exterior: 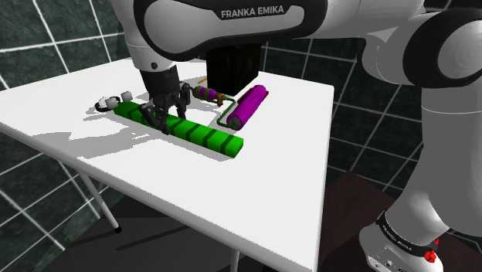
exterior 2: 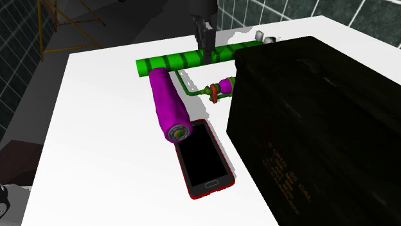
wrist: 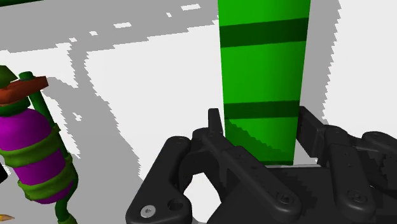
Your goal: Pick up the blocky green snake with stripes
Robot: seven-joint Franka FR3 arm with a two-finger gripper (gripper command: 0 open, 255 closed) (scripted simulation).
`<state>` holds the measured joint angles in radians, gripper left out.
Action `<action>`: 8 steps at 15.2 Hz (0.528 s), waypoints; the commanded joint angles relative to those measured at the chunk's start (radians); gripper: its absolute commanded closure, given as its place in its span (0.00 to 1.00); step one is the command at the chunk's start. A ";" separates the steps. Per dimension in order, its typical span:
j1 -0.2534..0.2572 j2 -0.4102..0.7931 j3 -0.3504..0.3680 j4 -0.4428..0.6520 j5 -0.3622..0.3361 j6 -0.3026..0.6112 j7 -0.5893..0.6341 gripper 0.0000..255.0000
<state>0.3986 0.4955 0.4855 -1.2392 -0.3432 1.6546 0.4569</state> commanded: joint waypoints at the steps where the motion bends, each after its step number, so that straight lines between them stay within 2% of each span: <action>1: 0.003 0.002 0.000 0.016 0.000 -0.014 -0.002 1.00; 8: 0.032 0.027 -0.002 0.152 -0.009 -0.122 -0.018 1.00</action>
<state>0.4234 0.5144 0.4843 -1.1145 -0.3487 1.5505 0.4411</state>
